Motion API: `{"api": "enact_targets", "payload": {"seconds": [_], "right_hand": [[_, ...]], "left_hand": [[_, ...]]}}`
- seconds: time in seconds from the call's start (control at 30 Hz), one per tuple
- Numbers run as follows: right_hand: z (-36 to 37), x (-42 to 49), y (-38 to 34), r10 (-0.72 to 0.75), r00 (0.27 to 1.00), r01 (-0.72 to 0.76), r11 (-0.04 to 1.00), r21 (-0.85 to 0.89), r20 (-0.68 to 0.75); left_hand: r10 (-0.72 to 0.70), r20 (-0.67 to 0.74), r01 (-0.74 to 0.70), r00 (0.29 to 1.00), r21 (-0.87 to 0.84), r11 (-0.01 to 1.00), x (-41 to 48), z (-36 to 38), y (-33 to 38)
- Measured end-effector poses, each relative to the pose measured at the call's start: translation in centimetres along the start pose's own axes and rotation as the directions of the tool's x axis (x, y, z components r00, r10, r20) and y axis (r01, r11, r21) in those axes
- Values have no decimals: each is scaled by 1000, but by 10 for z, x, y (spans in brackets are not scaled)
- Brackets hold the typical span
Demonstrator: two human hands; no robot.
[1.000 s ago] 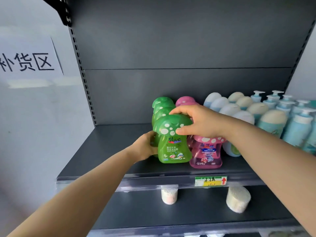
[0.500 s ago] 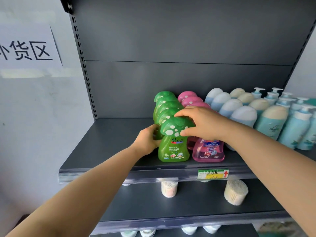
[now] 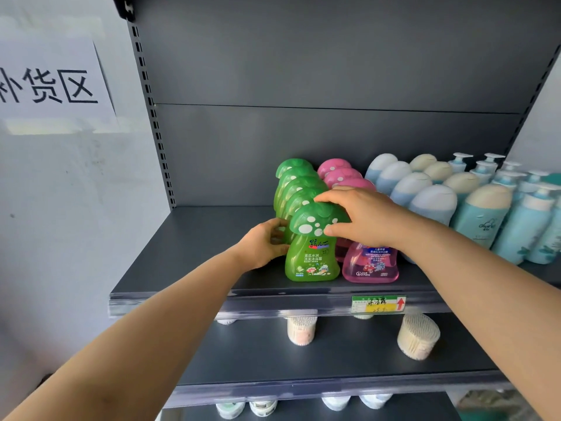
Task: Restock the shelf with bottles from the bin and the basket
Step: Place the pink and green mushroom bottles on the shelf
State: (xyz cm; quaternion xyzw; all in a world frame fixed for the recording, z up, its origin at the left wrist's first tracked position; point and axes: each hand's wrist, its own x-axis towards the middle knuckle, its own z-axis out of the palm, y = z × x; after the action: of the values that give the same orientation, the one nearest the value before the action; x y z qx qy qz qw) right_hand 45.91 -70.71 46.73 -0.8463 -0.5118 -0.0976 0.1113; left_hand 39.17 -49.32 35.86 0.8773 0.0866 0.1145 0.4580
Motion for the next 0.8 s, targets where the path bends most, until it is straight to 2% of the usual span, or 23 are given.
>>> {"api": "enact_targets", "payload": {"seconds": [0.07, 0.13, 0.23, 0.3, 0.37, 0.5, 0.8], "right_hand": [[0, -5, -2, 23, 1000, -23, 1000, 3, -11], [-3, -11, -4, 44, 996, -39, 997, 62, -79], [-12, -19, -4, 76, 978, -65, 996, 66, -194], [-21, -26, -1, 89, 970, -96, 995, -22, -225], [-33, -36, 6, 96, 968, -124, 986, -108, -234], [-58, -74, 26, 132, 957, -172, 976, -135, -259], [-102, -232, 129, 331, 908, -384, 903, -195, -257]], "left_hand": [[-11, -35, 12, 999, 22, 1000, -6, -7, 6], [30, -148, -10, 989, 131, 991, -14, -17, 22], [170, -350, -56, 921, 314, 948, -29, -30, 66], [270, -396, -99, 877, 401, 911, -35, -32, 98], [357, -383, -146, 852, 482, 864, -40, -25, 127], [471, -307, -209, 827, 610, 764, -47, 10, 177], [585, -134, -401, 800, 606, 687, -51, 170, 271]]}}
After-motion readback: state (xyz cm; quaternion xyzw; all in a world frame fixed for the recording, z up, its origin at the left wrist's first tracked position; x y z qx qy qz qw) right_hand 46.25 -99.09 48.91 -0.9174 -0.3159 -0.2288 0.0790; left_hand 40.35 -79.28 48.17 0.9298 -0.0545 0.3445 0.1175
